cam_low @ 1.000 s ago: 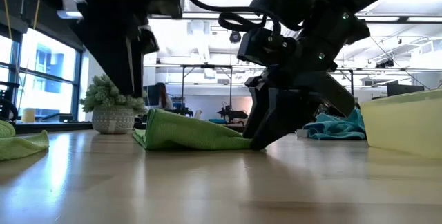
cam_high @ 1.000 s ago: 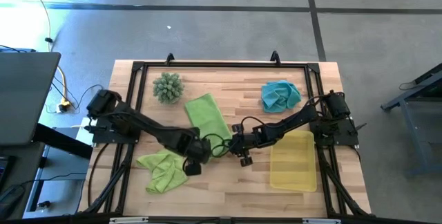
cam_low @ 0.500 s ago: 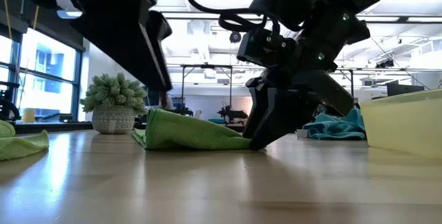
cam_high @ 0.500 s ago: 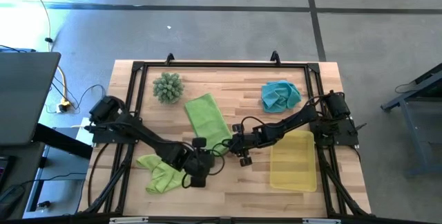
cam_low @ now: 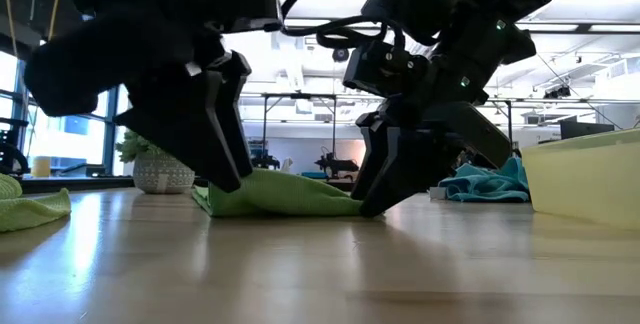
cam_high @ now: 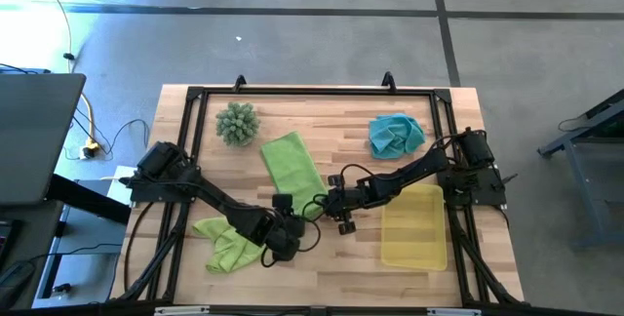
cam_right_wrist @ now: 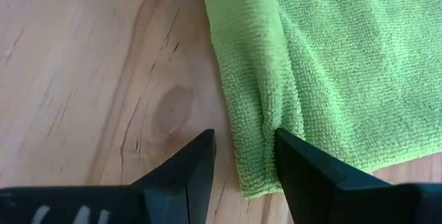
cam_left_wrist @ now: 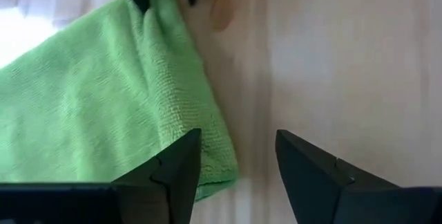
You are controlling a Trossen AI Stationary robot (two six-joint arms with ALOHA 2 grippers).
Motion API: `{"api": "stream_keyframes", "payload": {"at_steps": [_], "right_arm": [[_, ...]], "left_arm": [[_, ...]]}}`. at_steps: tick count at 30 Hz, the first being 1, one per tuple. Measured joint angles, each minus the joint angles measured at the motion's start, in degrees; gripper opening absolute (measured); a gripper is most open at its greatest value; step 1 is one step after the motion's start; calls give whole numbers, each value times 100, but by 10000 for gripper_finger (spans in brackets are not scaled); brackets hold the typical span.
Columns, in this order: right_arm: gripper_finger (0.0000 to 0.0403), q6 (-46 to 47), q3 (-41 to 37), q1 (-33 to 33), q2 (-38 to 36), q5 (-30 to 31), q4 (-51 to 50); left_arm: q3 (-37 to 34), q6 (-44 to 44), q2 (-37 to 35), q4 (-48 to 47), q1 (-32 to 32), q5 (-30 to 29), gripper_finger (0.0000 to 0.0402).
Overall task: Roll microfiber towels into tight, uniform cylinder then place into a basket
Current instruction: Roll the green cloth
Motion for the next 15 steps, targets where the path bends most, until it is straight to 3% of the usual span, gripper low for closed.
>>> {"api": "stream_keyframes", "payload": {"at_steps": [9, 15], "right_arm": [[144, -1, 0, 0, 0, 1, 54], [144, 0, 2, 0, 0, 1, 57]], "left_arm": [[-152, -41, 0, -86, 137, -159, 177], [-369, -615, 0, -62, 251, -41, 177]]}}
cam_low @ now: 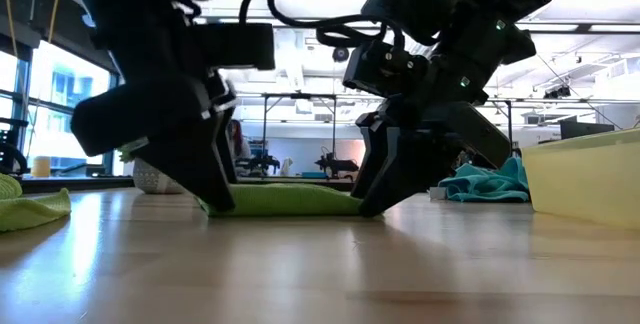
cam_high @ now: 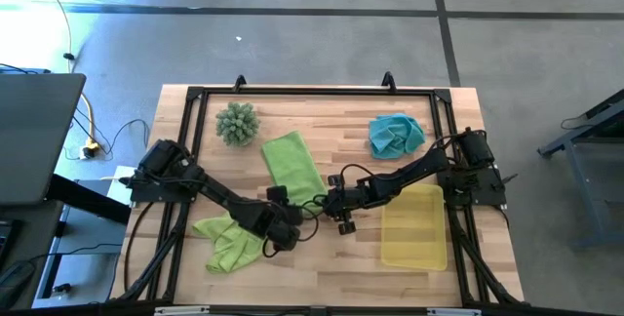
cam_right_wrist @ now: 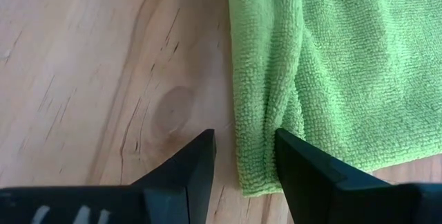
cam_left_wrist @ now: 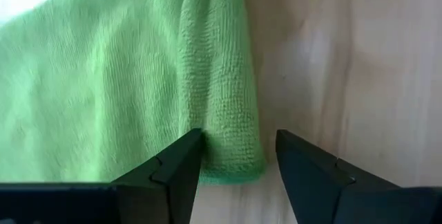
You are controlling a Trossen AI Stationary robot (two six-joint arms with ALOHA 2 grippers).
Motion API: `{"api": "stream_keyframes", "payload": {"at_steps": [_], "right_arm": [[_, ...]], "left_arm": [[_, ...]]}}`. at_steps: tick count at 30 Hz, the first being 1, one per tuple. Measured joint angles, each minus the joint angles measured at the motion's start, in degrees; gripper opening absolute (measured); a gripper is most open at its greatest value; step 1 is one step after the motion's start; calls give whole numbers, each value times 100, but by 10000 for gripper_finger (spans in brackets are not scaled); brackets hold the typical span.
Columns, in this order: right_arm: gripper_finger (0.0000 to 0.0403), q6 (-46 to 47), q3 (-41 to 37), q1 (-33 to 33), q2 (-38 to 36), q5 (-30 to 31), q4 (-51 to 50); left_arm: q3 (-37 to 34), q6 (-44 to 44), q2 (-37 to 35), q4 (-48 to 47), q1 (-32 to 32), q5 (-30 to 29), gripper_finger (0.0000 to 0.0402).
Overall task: Roll microfiber towels into tight, uniform cylinder then place into a basket
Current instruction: Roll the green cloth
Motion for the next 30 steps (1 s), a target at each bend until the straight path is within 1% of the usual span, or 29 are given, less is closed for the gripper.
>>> {"api": "stream_keyframes", "payload": {"at_steps": [3, 7, 15, 19, 23, 27, 30], "right_arm": [[144, -14, 0, 0, -7, 0, -2], [144, -154, -1, 0, -157, -4, -49], [144, -477, -17, 13, -573, -4, -243], [144, -698, -15, 143, -747, -3, -342], [144, -1026, -15, 334, -745, 19, -386], [144, -1233, -13, 494, -745, 446, -321], [144, -1338, -13, 538, -748, 641, -301]], "left_arm": [[-112, -433, 2, 47, 41, -18, 169], [-251, -899, -15, 181, 67, 33, 138], [-278, -847, -11, 416, 58, 107, 50], [-278, -848, -11, 423, 56, 100, 21], [-278, -897, -9, 431, 56, 102, 14], [-278, -994, -7, 435, 56, 107, 23], [-278, -997, -5, 438, 56, 111, 28]]}}
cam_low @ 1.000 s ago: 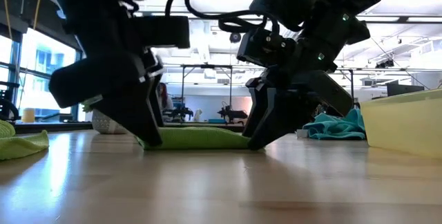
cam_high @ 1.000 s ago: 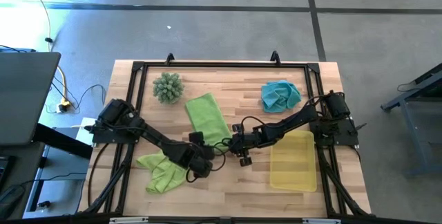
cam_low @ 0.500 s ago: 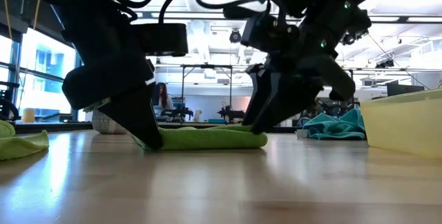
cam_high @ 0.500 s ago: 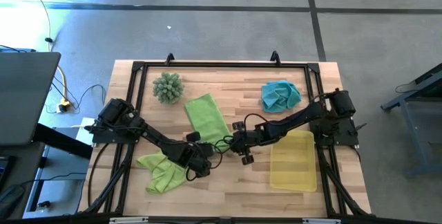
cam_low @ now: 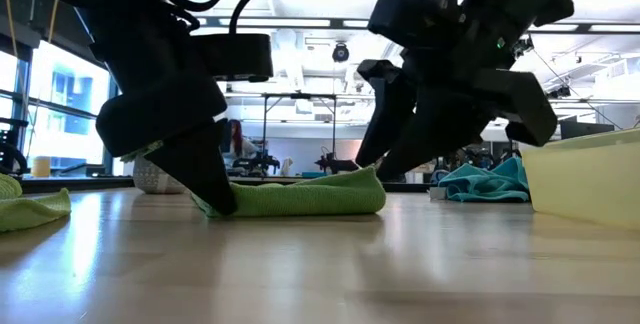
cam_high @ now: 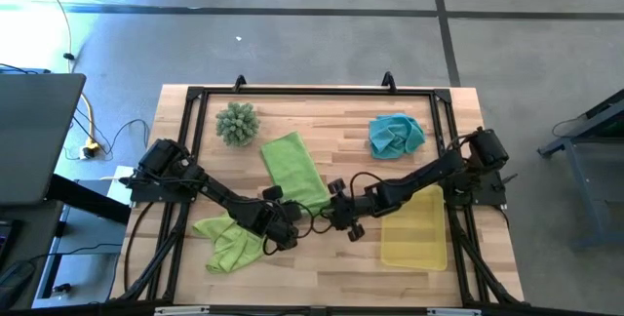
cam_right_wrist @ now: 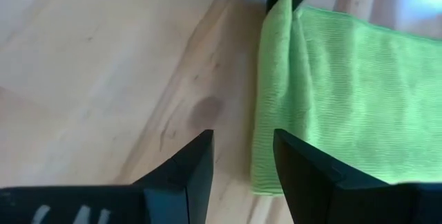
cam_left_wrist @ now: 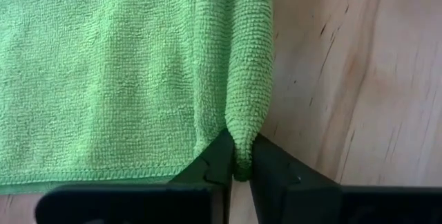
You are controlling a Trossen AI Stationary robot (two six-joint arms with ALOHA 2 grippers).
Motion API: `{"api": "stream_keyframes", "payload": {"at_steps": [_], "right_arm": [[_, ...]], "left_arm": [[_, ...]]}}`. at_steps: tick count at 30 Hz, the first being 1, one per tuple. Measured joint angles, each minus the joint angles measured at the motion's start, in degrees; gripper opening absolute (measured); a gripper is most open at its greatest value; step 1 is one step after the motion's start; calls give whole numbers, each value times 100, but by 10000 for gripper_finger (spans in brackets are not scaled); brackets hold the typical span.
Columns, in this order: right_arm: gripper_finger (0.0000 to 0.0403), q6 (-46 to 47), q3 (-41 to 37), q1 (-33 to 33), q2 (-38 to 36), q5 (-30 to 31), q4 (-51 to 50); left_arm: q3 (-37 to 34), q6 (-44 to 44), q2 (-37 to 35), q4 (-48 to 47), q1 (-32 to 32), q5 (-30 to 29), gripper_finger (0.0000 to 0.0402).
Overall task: Roll microfiber towels into tight, uniform cylinder then place into a basket
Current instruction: Roll the green cloth
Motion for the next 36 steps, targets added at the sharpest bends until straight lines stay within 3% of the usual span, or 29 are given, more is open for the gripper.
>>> {"api": "stream_keyframes", "payload": {"at_steps": [19, 23, 29, 33, 36], "right_arm": [[141, 354, 44, -487, 684, 87, 72], [104, 433, 42, -494, 693, 24, 54], [12, 429, 37, -521, 706, -400, 69], [12, 640, 105, -596, 710, -790, 4], [6, 953, 258, -754, 716, -1524, -157]], "left_arm": [[0, -43, 3, 50, -26, 63, 24], [-4, -80, -23, 100, -105, 107, 24], [-4, -567, -37, 127, -251, 107, 24], [-7, -709, -42, 422, -369, 126, 23], [-11, -846, -67, 629, -487, 153, 23]]}}
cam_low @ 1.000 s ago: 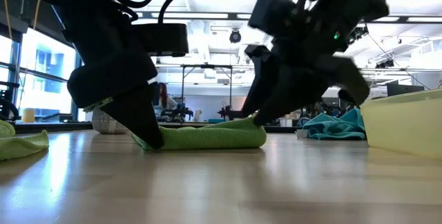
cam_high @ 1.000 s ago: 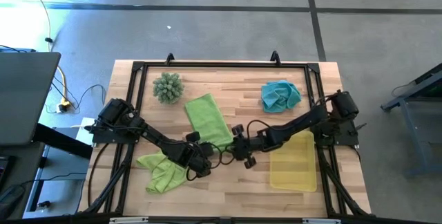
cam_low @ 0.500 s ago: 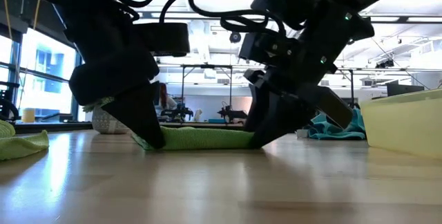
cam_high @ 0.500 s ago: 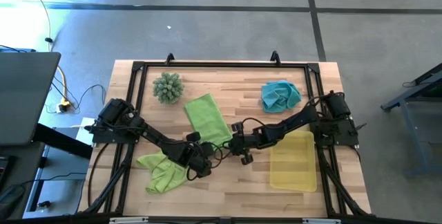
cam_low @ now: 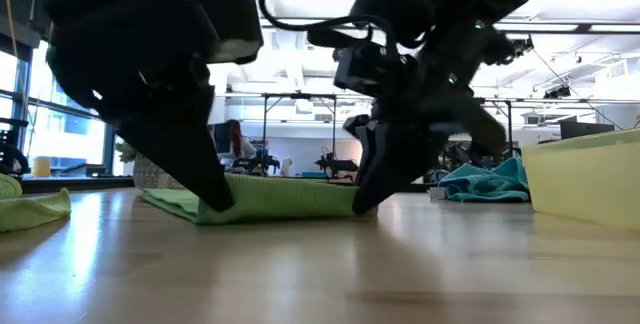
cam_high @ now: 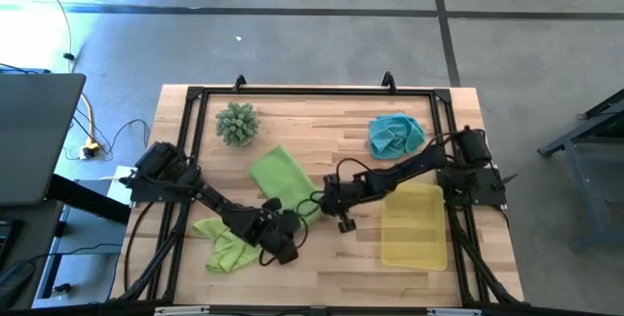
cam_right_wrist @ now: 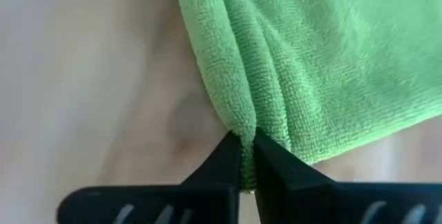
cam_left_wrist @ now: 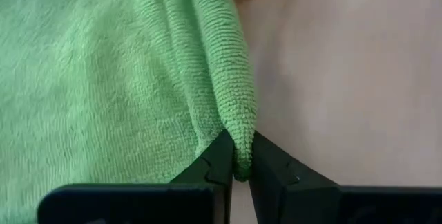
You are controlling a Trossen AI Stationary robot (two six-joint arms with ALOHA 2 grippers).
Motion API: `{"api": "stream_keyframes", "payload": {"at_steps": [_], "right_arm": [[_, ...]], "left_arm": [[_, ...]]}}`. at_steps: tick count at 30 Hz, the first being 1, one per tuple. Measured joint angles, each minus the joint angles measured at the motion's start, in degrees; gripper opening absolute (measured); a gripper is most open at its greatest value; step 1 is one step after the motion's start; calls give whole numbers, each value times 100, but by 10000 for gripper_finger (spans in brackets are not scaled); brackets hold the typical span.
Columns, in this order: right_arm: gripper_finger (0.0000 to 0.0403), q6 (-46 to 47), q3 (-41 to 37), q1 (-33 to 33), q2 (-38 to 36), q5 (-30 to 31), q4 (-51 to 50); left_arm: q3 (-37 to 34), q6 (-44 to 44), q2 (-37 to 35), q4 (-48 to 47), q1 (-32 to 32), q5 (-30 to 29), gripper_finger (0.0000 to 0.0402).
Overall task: Roll microfiber towels into tight, uniform cylinder then place into a basket
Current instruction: Roll the green cloth
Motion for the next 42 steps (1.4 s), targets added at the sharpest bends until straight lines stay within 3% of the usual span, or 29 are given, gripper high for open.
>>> {"api": "stream_keyframes", "payload": {"at_steps": [6, 11, 15, 19, 31, 37, 42], "right_arm": [[3, 553, 326, -330, 39, -1582, -449], [2, 1074, 499, -533, 42, -2111, -500], [1, 1310, 507, -659, 39, -2078, -363], [1, 1480, 514, -685, 36, -1621, -227], [8, 1329, 544, -689, 478, -1473, 255], [66, 280, 527, -639, 360, -1376, 127], [130, -493, 696, -592, -63, -1323, -695]], "left_arm": [[0, -736, -2, 20, -237, -236, 23], [4, -1638, -4, 19, -344, -121, 23], [4, -2421, -7, 11, -337, 14, 23], [7, -3094, -13, 6, -337, 170, 23], [24, -3637, -11, -384, -348, 323, 23], [33, -3610, 46, -433, -344, 391, 23], [28, -3537, 96, -439, -300, 464, 23]]}}
